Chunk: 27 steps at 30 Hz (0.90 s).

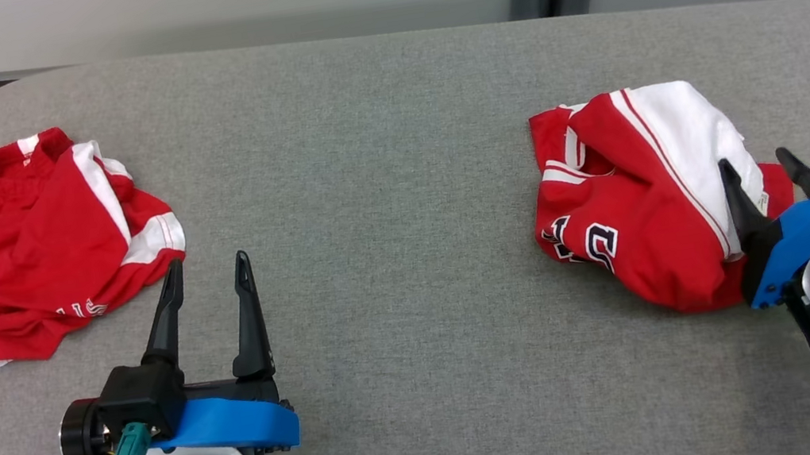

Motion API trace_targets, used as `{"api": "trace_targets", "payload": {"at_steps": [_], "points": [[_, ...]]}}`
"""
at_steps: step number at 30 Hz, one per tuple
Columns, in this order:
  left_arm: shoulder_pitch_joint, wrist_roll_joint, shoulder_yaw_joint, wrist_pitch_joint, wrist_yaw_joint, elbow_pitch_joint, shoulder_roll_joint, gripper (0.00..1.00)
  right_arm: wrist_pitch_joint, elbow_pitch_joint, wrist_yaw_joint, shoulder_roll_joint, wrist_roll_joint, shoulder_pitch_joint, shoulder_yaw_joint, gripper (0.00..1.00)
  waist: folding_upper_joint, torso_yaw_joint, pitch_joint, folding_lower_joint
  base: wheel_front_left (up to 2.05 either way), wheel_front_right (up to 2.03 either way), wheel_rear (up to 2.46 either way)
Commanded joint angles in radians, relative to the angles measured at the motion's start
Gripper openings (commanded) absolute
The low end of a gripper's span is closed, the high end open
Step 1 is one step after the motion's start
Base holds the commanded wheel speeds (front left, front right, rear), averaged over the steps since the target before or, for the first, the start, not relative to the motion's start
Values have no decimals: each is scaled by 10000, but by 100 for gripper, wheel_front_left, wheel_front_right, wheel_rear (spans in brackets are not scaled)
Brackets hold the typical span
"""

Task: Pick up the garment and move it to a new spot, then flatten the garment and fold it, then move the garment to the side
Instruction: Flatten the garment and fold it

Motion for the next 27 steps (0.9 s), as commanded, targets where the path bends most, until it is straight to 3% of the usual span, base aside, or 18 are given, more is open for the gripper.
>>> {"api": "trace_targets", "payload": {"at_steps": [1, 9, 10, 11, 20, 27], "points": [[-216, 74, 1, -30, -51, 53, -23, 100, -168, 500, 5, 31, 32, -240, -22, 100, 0, 93, 98, -1, 0, 0, 0], [-339, 201, -37, -30, -192, 253, -186, 100, -728, 2476, 7, 361, 472, -607, 190, 100, 0, 256, 100, -1, 0, 0, 0], [-331, 196, -32, -30, -210, 274, -198, 100, -771, 2663, 7, 376, 600, -659, 254, 27, 0, 255, 83, -1, 0, 0, 0], [-318, 213, -21, -30, -221, 301, -207, 100, -904, 2795, 7, 358, 676, -716, 342, 0, 0, 249, 53, -1, 0, 0, 0], [-1, 356, 123, -30, -327, 422, -235, 100, -2231, 3166, 5, -334, 1134, -1101, 250, 0, 0, -66, -329, -1, 0, 0, 0], [113, 367, 213, -30, -367, 458, -255, 100, -2503, 2002, 5, -798, 1187, -960, 151, 0, 0, -340, -687, -1, 0, 0, 0]]}}
